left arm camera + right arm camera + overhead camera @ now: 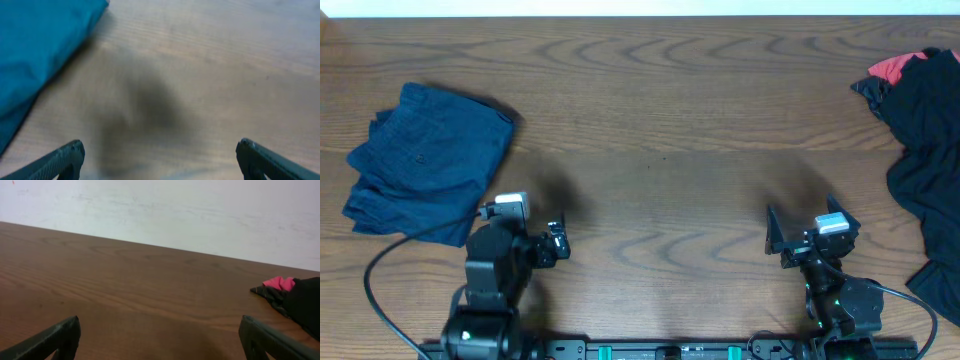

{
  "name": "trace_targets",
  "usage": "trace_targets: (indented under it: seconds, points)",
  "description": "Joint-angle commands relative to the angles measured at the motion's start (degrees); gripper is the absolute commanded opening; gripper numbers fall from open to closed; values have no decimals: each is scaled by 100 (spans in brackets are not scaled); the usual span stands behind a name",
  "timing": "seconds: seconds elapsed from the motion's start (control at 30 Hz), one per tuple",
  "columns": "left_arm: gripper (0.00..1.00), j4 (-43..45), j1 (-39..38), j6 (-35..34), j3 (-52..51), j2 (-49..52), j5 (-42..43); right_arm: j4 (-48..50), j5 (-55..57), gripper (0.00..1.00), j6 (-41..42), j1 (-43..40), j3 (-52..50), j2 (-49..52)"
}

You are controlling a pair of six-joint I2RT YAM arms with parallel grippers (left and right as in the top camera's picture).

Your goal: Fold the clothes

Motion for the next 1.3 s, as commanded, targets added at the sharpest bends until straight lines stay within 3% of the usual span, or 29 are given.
trace_targets:
  seconds: [0.0,0.3,0.5,0.6,0.73,1.27]
  points:
    - [98,428,33,378,-435,-487,98,-22,-39,99,72,-83,-2,-11]
    - [98,2437,33,691,-1886,-1613,103,-22,-39,99,72,-83,-2,-11]
    - [98,3032,33,1217,-1928,-1810,98,-22,-37,99,72,-83,-2,-11]
    - [98,2920,33,1491,-1928,-1932,98,-22,-37,99,72,-83,-2,-11]
    - [98,1838,33,1478,-1928,-2367,96,-22,-37,99,72,-83,-2,-11]
    - [98,1904,66,1377,-1928,-2505,81,-22,-37,99,72,-83,-2,-11]
